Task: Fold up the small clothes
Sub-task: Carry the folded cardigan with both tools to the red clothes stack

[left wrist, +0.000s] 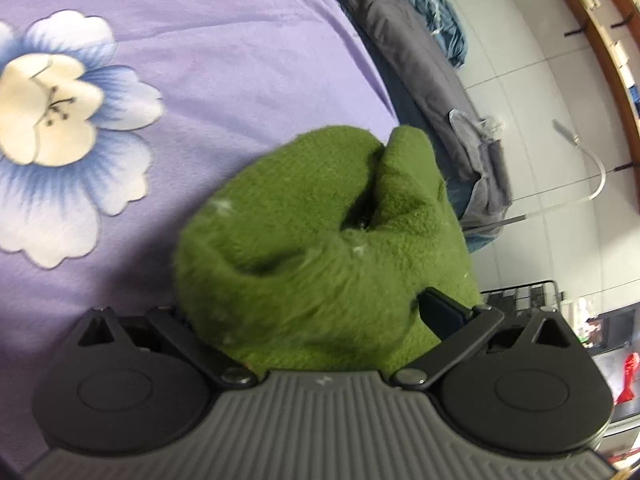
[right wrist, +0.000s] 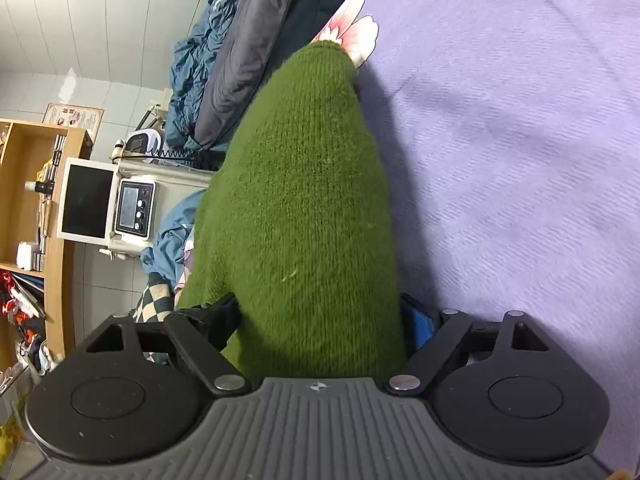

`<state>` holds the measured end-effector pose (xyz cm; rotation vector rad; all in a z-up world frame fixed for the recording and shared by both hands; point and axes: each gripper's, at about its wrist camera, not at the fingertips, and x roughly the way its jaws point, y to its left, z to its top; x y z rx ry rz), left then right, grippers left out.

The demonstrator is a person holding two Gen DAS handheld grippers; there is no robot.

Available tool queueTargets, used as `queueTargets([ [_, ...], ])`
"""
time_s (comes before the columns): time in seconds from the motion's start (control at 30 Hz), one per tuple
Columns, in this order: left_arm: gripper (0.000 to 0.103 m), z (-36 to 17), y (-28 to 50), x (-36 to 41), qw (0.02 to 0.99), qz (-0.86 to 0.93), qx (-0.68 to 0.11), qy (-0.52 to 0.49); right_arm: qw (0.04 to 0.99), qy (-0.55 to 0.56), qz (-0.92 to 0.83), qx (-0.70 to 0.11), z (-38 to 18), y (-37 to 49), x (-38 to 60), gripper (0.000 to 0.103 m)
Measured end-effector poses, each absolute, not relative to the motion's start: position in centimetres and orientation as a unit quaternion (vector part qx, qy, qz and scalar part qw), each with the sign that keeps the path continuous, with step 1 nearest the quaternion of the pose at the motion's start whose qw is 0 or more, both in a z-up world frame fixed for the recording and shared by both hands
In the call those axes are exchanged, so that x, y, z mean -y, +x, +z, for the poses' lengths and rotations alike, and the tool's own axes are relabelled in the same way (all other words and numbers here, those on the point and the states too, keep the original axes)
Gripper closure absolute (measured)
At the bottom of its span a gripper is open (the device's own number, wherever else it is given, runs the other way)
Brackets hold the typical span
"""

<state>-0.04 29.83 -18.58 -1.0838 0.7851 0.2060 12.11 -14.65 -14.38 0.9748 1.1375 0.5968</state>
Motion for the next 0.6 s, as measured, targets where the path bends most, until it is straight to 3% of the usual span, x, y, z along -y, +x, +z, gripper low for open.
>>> queueTargets([
  [0.33, 0.001, -18.4, 3.2, -28.5, 0.787, 0.113, -0.383, -0.469, 0.673, 0.436, 0.265, -0.535, -14.5, 14.1, 13.6, 0.000],
  [0.6, 0.029, -17.5, 3.7, -27.7, 0.801, 0.119, -0.395, -0.435, 0.699, 0.414, 0.242, -0.530, -13.6, 12.9, 13.6, 0.003],
])
